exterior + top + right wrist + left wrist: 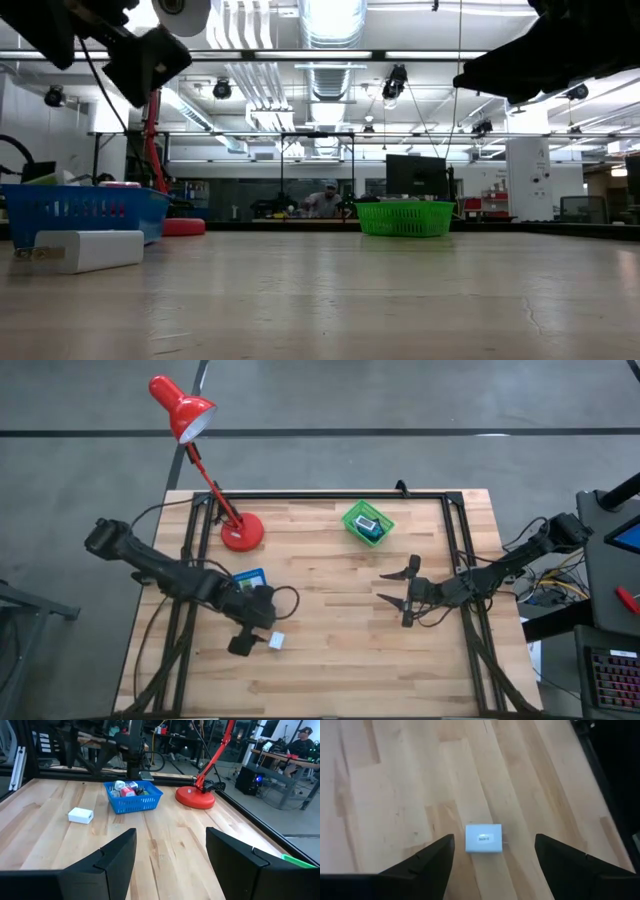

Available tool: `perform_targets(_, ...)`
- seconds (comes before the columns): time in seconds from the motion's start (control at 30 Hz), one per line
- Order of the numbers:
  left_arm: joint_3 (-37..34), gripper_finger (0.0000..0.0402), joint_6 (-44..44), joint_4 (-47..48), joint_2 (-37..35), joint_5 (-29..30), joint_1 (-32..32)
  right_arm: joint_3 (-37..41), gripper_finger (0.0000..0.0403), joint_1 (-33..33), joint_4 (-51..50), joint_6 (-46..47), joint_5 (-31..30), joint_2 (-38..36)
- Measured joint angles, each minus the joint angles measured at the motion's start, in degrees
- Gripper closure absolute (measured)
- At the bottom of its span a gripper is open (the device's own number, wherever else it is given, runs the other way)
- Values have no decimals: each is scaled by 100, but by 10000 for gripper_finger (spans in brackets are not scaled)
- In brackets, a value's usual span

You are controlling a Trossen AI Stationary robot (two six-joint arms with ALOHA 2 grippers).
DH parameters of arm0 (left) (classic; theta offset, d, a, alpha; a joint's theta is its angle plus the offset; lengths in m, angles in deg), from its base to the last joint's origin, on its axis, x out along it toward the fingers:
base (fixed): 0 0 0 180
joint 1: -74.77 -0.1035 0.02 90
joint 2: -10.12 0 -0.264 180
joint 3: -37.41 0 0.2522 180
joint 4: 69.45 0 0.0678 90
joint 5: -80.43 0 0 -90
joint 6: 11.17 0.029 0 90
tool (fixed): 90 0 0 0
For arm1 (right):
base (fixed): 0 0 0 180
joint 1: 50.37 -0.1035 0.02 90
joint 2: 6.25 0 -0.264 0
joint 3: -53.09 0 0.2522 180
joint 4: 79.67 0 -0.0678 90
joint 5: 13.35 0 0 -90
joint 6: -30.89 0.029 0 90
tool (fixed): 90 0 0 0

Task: Pick & Place Office items
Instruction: Put the white charger adapter into the blue basket

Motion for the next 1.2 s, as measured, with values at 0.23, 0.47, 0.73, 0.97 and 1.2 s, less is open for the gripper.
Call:
perform_targets(0.23, -2, 111, 175, -51, 720, 2, 69, 0, 172, 0, -9, 10, 1, 0)
perform_targets(0.47, 115, 110, 439, -66, 1261, 52, 140, 0, 172, 0, -26, 10, 0, 0)
perform_targets(0.73, 155, 110, 1147, -47, 1432, 345, 358, 9, 172, 0, -39, 10, 0, 0)
perform_targets(0.97, 151, 110, 1854, -11, 1457, 874, 512, 9, 172, 0, -37, 15, 0, 0)
perform_targets(1.2, 136, 117, 2214, 15, 1457, 1371, 633, 9, 172, 2, -37, 32, 0, 0)
